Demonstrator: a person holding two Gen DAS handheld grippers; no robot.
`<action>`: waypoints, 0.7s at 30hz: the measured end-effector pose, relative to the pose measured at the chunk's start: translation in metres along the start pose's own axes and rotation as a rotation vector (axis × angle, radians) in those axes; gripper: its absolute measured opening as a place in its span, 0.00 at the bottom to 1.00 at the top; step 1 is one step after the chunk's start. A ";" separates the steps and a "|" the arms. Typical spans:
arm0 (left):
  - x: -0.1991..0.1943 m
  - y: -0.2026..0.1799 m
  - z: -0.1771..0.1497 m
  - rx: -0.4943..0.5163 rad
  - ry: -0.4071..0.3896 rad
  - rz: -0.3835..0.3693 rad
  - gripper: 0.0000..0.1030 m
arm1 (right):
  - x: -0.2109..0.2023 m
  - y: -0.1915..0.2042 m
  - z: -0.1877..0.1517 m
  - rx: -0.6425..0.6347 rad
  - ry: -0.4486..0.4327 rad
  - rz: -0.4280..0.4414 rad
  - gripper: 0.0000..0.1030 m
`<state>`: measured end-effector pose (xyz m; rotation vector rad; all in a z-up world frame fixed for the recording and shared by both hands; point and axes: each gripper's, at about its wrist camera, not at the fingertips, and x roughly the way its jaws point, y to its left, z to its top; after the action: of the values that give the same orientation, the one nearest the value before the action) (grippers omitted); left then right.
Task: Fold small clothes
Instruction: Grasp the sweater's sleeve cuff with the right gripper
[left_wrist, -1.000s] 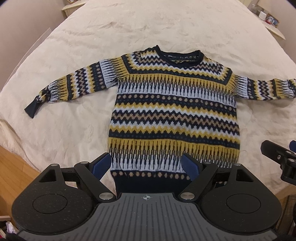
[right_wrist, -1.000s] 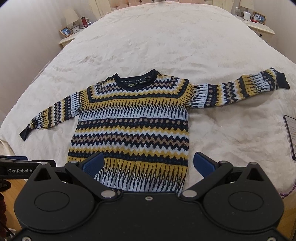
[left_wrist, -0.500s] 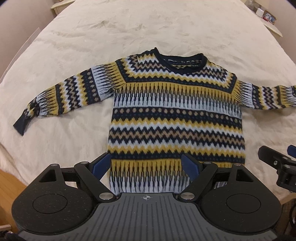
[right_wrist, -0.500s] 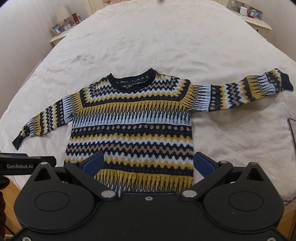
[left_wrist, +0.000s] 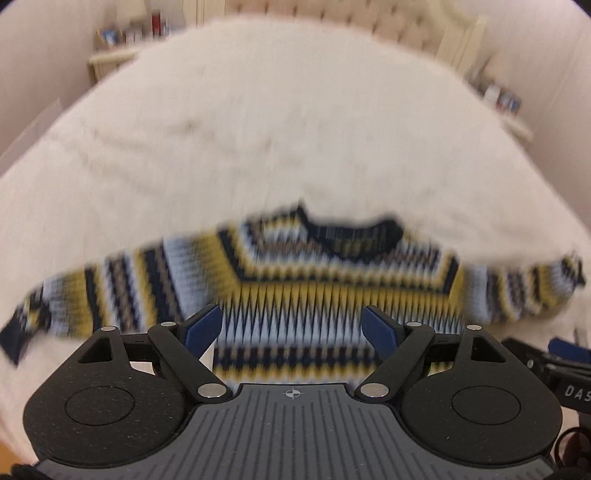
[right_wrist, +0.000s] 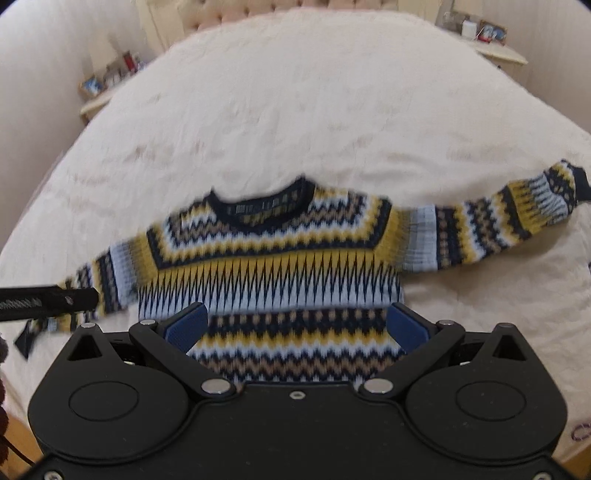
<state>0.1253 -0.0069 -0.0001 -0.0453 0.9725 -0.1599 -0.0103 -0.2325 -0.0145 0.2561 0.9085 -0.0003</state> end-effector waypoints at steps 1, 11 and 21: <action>-0.003 0.000 0.005 0.001 -0.040 -0.011 0.80 | 0.000 -0.003 0.004 0.003 -0.023 -0.004 0.99; -0.008 -0.017 0.018 -0.006 -0.300 -0.124 0.80 | -0.009 -0.044 0.032 0.017 -0.282 -0.043 0.99; 0.019 -0.049 0.009 -0.073 -0.201 -0.043 0.80 | 0.022 -0.108 0.058 -0.081 -0.378 -0.153 1.00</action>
<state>0.1375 -0.0582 -0.0053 -0.1466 0.7767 -0.1558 0.0366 -0.3474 -0.0214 0.1052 0.5487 -0.1487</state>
